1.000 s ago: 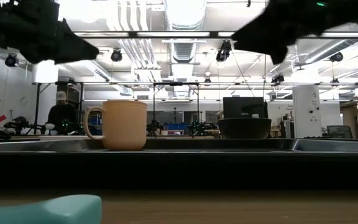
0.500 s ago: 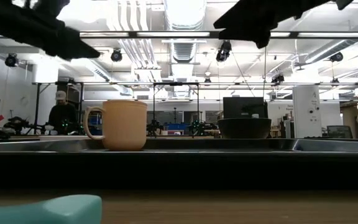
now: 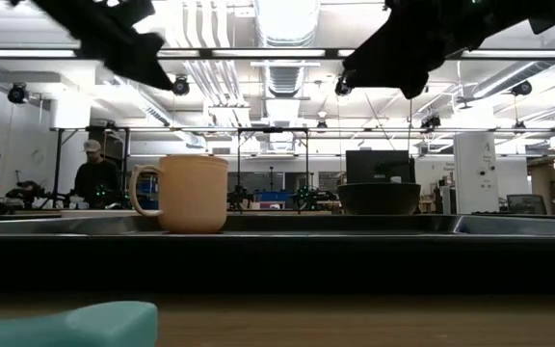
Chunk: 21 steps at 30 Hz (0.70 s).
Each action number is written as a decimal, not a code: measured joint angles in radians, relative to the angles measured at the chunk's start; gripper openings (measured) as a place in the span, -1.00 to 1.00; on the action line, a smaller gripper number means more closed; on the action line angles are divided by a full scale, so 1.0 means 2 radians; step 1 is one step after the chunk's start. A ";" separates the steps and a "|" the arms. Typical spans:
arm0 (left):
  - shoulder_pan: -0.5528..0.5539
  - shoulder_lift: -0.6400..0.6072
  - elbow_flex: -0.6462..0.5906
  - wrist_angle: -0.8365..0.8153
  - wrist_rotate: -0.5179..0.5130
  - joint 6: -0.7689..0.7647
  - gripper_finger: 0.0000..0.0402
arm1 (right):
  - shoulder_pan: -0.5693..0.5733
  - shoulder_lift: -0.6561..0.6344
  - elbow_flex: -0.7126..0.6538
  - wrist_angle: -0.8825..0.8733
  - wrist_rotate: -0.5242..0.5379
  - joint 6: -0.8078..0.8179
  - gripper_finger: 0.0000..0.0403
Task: Set up tray
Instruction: Put the white plate to the bottom of the orange mug on the black serving tray
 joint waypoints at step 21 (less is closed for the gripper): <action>0.239 0.246 0.207 -0.392 0.400 0.209 -0.40 | 0.000 0.000 -0.006 -0.001 0.002 -0.030 -0.06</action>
